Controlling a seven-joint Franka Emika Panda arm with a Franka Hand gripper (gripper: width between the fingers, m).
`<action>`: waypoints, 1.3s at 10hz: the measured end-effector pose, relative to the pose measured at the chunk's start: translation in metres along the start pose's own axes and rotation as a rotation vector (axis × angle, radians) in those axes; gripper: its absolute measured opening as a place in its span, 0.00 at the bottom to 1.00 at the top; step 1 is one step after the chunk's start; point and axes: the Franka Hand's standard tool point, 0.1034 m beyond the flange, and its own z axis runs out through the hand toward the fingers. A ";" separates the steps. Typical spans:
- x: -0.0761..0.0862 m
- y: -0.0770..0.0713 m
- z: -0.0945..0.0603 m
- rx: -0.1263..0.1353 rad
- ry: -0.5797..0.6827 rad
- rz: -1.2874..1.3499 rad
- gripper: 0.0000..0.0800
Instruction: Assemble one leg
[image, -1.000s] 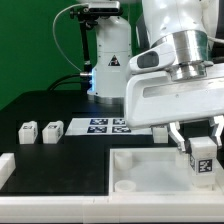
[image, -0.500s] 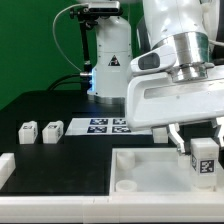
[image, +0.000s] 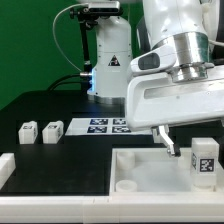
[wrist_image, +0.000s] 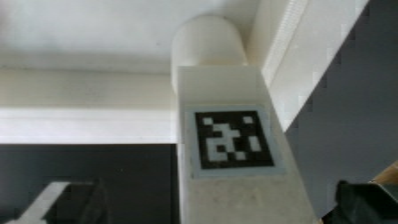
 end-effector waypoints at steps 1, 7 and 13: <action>0.000 0.000 0.000 0.000 0.000 0.000 0.81; 0.000 -0.002 -0.001 0.009 -0.043 0.006 0.81; 0.003 -0.008 -0.002 0.074 -0.522 0.111 0.81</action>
Offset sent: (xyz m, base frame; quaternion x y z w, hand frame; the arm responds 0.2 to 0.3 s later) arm 0.0000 0.0000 0.0000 0.0000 0.0000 0.0000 1.0000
